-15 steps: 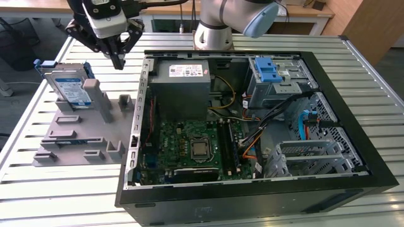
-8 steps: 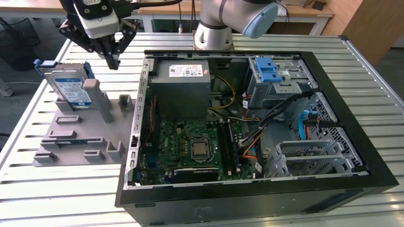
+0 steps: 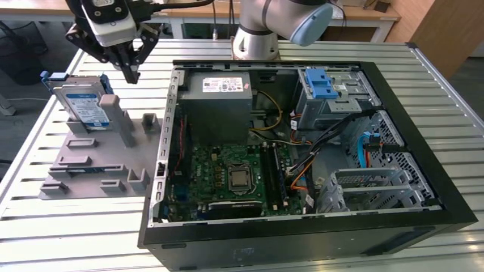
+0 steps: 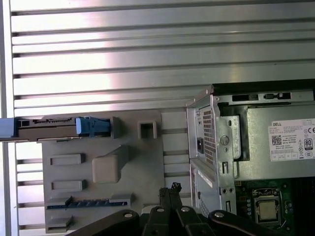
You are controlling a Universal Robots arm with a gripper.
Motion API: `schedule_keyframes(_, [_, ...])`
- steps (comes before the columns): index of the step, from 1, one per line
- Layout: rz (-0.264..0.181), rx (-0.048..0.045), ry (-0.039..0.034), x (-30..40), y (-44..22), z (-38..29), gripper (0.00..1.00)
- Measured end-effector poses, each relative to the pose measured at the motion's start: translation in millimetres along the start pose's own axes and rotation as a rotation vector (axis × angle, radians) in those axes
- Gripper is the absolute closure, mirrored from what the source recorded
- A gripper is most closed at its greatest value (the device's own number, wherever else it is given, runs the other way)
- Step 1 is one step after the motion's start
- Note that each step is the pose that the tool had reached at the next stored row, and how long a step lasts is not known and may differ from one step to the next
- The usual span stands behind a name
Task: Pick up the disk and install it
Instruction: 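Reach for the disk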
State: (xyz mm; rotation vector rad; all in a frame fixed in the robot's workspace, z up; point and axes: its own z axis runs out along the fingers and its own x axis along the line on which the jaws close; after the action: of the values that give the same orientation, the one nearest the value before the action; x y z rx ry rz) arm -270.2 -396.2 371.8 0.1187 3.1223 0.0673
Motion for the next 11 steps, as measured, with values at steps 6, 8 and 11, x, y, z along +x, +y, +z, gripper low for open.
schedule_keyframes(6, [0.0,0.0001,0.0001,4.8,0.0,0.7,0.89])
schedule_keyframes(8, [0.0,0.0,0.0001,6.3,0.1,0.9,0.89])
schedule_keyframes(11, [0.0,0.0,0.0,7.3,0.0,1.2,0.89])
